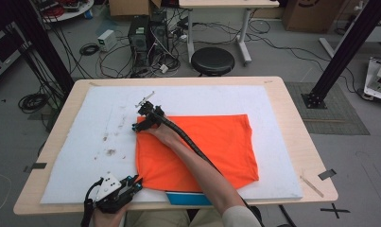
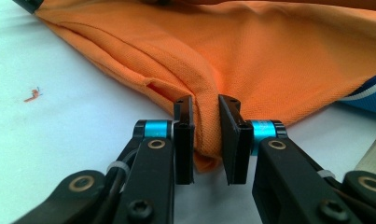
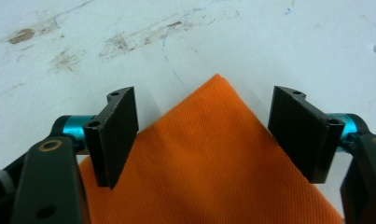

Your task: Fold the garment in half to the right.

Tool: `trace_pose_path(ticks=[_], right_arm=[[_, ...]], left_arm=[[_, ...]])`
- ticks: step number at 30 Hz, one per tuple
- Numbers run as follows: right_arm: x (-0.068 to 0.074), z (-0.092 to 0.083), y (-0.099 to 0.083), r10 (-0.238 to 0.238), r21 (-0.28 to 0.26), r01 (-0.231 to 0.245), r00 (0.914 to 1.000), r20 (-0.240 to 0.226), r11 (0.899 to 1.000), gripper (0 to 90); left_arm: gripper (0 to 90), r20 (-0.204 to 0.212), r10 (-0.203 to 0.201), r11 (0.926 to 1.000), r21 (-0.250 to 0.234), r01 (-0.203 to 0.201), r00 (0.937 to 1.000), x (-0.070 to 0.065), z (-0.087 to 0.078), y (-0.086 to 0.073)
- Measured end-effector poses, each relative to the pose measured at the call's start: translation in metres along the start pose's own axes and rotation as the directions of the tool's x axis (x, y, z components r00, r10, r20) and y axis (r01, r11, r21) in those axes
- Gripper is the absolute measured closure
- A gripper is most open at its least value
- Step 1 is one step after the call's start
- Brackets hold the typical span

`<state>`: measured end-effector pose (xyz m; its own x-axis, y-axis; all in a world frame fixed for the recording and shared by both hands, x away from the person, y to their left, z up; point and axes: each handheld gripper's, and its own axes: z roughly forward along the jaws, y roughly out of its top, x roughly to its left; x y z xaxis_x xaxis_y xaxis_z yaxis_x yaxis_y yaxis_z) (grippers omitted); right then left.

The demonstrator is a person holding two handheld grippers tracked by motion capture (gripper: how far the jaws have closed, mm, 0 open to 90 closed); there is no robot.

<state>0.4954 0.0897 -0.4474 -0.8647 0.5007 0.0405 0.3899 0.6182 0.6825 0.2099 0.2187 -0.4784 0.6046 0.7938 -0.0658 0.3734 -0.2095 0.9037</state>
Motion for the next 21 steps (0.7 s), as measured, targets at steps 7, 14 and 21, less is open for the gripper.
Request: trace_pose_path(ticks=[7, 14, 21], right_arm=[[0.003, 0.004, 0.0032, -0.03, 0.004, 0.029, 0.999, 0.033, 1.0, 35.8], [0.0014, 0.003, 0.0031, -0.02, -0.013, 0.021, 0.9984, 0.054, 1.0, 55.0], [0.0058, 0.0033, 0.004, -0.048, -0.013, 0.048, 0.9978, 0.047, 0.999, 67.0]], left_arm=[[76.6, 0.001, -0.001, 1.0, 0.0, 0.001, 1.0, 0.0001, 0.0, 0.0], [76.6, 0.002, -0.001, 1.0, 0.0, 0.001, 1.0, 0.0003, 0.0, 0.0001], [76.6, 0.0, -0.001, 1.0, 0.0, 0.001, 1.0, 0.0, 0.0001, 0.0]])
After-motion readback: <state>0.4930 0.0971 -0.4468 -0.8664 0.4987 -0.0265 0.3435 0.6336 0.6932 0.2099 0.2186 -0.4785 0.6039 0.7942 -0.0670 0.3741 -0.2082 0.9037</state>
